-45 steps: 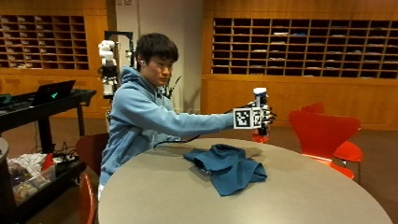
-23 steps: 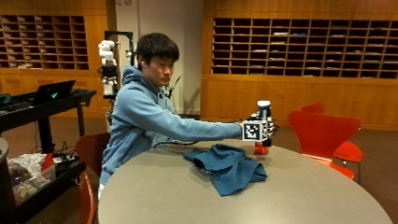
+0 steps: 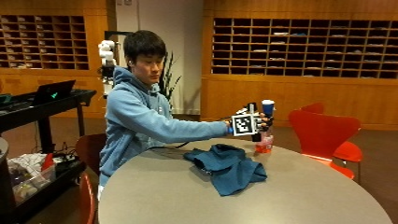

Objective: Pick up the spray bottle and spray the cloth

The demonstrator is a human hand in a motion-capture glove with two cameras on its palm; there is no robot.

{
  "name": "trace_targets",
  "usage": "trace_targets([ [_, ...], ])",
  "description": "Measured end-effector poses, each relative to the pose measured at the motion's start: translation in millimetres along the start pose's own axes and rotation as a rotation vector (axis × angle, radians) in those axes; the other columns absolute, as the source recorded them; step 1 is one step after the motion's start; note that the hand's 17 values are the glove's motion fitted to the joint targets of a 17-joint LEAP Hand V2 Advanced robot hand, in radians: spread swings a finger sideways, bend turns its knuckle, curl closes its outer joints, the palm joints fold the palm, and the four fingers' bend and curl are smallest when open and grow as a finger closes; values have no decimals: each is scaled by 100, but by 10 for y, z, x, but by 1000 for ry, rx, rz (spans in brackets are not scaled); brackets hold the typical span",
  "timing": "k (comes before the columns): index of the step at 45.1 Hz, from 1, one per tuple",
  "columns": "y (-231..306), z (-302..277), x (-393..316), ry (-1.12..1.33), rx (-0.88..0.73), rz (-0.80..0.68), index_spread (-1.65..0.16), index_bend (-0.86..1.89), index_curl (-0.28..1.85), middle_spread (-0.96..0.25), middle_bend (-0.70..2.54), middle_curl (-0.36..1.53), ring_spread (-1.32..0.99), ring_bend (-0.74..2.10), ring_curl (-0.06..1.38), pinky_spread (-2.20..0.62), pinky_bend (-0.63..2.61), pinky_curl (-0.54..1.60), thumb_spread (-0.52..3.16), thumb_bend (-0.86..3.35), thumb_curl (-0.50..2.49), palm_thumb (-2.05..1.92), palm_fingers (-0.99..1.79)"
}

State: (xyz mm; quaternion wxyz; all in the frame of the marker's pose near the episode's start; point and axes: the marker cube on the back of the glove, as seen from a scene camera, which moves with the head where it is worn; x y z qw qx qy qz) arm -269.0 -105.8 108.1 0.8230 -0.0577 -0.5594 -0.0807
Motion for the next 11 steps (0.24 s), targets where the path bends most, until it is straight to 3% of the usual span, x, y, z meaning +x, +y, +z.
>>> trace_targets([
  [6, 482, -295, -220, 7, -64, -62, -29, 10, 35, -12, 20, 39, -13, 36, 39, -2, 39, 37, 84, -4, 57, 69, 70],
  [11, 836, -526, -400, 15, -3, -126, -29, 13, 33, -12, 19, 38, -13, 36, 38, 1, 37, 36, 87, -4, 54, 68, 71],
])
